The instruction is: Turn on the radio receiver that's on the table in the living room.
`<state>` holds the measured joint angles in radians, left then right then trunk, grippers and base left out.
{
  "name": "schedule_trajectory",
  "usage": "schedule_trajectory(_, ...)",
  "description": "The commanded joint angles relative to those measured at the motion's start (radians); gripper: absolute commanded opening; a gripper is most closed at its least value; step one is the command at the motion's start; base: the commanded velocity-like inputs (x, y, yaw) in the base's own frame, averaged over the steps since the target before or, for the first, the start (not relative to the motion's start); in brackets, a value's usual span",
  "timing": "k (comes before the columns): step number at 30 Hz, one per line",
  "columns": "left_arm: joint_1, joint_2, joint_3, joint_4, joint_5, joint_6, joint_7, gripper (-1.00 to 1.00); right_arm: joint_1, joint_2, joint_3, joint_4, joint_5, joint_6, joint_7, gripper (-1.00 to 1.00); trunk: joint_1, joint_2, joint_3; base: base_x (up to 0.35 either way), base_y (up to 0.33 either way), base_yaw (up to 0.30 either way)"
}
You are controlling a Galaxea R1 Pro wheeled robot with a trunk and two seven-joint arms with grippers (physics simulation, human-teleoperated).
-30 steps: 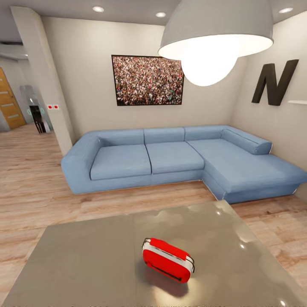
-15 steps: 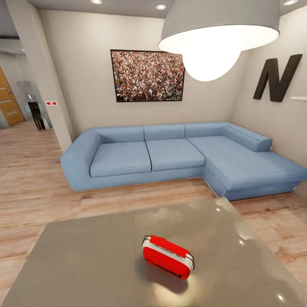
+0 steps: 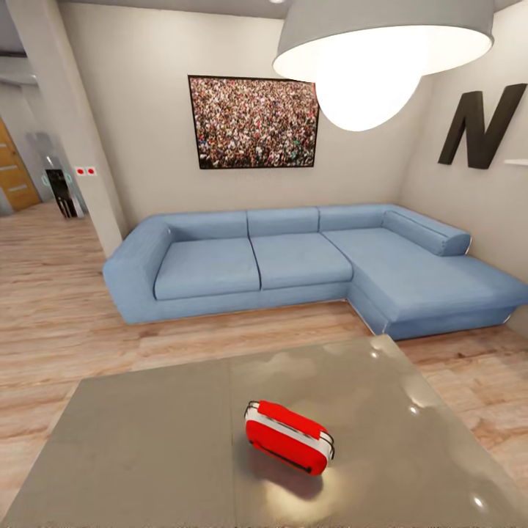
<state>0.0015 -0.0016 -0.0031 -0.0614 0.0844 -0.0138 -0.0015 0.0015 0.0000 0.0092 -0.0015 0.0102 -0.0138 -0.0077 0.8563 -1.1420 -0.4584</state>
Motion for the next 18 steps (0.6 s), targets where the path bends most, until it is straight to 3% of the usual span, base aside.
schedule_trajectory(1, 0.000, 0.000, 0.000, 0.000, 0.000, 0.000, 0.000, 1.00, 0.000, 0.000, 0.000, 0.000, 0.000, 0.000, 0.000, 1.00, 0.000, 0.000, -0.002, 0.000, 0.000, 0.000)
schedule_trajectory(18, 0.000, 0.000, 0.000, 0.000, 0.000, 0.000, 0.000, 1.00, 0.000, 0.000, 0.000, 0.000, 0.001, 0.000, 0.000, 1.00, 0.000, 0.000, -0.029, 0.000, 0.000, 0.000)
